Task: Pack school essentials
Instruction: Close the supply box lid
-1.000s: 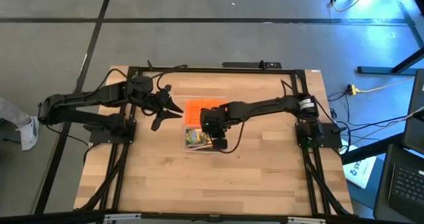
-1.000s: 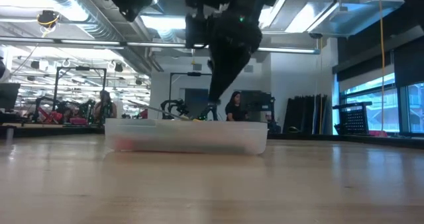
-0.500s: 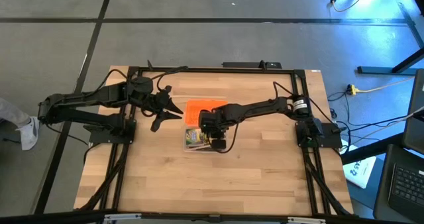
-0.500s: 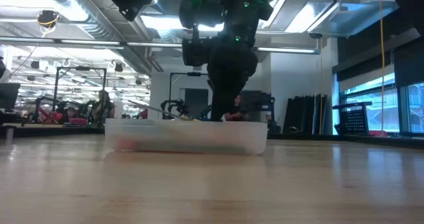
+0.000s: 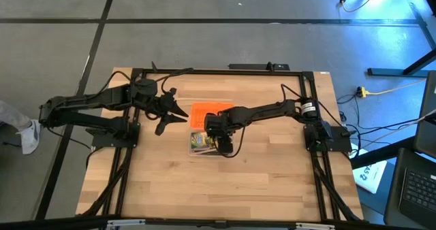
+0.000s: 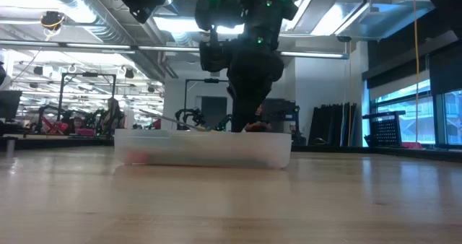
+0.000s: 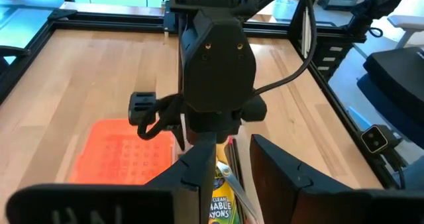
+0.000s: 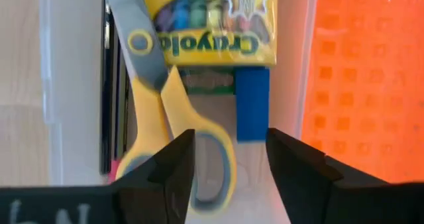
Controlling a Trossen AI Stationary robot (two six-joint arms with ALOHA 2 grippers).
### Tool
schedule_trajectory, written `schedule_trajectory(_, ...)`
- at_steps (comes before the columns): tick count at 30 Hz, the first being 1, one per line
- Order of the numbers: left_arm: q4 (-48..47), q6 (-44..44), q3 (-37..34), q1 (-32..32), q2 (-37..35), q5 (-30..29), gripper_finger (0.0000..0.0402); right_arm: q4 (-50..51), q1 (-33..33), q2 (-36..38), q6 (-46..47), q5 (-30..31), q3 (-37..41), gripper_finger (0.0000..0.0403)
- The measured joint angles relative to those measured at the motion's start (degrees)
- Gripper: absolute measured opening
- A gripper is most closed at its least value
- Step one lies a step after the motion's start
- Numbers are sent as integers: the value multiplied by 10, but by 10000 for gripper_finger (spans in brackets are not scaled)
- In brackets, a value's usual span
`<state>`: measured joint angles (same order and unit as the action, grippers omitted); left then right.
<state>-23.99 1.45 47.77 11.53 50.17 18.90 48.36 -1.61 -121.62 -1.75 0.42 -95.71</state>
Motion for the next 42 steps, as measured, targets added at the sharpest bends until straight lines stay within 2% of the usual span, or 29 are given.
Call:
schedule_trajectory(2,0,-5,0,0,0,-11,86,32,0,0,0,0,-20,192)
schedule_trajectory(4,-4,-29,0,0,0,-51,86,65,3,0,6,0,-48,194)
schedule_trajectory(7,-33,-76,0,0,0,-112,86,112,17,0,62,-1,-98,192)
schedule_trajectory(12,-105,-127,0,0,6,-134,86,171,50,4,89,5,-165,186)
schedule_trajectory(18,-143,-179,0,1,33,-166,86,244,98,43,119,106,-173,179)
schedule_trajectory(22,-142,-220,0,3,62,-192,86,259,131,64,135,116,-173,175)
schedule_trajectory(25,-157,-297,0,20,96,-207,86,260,150,68,150,113,-153,171)
schedule_trajectory(27,-165,-311,0,26,121,-210,86,260,160,67,149,110,-132,169)
schedule_trajectory(32,-173,-313,0,47,179,-206,86,244,174,66,136,74,-62,165)
schedule_trajectory(38,-176,-289,0,74,238,-178,86,227,187,67,119,70,23,164)
schedule_trajectory(42,-176,-279,0,90,272,-162,86,159,193,66,101,10,66,164)
